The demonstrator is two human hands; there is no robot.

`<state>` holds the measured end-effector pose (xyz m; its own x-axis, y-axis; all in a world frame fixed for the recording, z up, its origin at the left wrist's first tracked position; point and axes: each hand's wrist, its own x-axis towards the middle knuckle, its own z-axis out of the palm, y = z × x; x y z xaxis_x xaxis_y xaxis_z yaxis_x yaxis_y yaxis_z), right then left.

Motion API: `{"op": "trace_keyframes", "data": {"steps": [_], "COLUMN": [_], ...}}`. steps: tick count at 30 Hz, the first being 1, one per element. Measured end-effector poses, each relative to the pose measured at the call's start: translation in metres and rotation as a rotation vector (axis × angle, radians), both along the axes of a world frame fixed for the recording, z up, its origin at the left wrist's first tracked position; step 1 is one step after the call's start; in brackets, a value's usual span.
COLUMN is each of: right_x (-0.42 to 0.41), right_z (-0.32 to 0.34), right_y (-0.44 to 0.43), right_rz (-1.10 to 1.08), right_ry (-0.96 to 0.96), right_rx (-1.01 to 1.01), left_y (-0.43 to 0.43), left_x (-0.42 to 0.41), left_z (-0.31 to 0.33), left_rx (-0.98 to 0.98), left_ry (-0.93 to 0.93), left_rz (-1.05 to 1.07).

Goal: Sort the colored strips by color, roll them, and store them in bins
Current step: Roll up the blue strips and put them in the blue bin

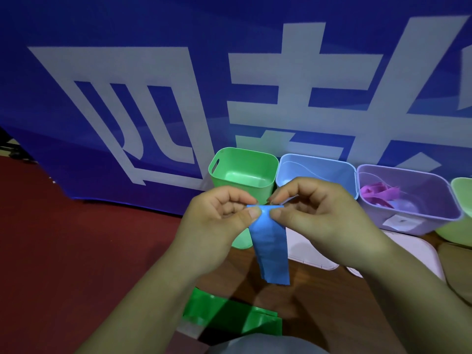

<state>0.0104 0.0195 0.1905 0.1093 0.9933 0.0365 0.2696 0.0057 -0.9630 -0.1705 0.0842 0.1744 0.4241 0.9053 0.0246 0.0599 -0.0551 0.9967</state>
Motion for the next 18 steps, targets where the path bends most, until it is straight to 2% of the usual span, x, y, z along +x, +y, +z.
{"op": "trace_keyframes", "data": {"steps": [5, 10, 18], "right_x": [0.0028, 0.0028, 0.0063], "right_z": [0.0007, -0.0003, 0.0023], "right_y": [-0.0066, -0.0082, -0.0082], "right_rz": [0.035, -0.005, 0.009], "right_ry": [-0.081, -0.072, -0.093], "right_rx": [0.054, 0.024, 0.004], "left_y": [-0.0033, -0.0062, -0.0079], "left_x": [0.0042, 0.0087, 0.0061], "left_z": [0.0033, 0.0028, 0.0050], "left_rx": [-0.064, -0.143, 0.005], "left_ry": [-0.020, 0.002, 0.038], "left_rz": [0.021, 0.007, -0.052]}}
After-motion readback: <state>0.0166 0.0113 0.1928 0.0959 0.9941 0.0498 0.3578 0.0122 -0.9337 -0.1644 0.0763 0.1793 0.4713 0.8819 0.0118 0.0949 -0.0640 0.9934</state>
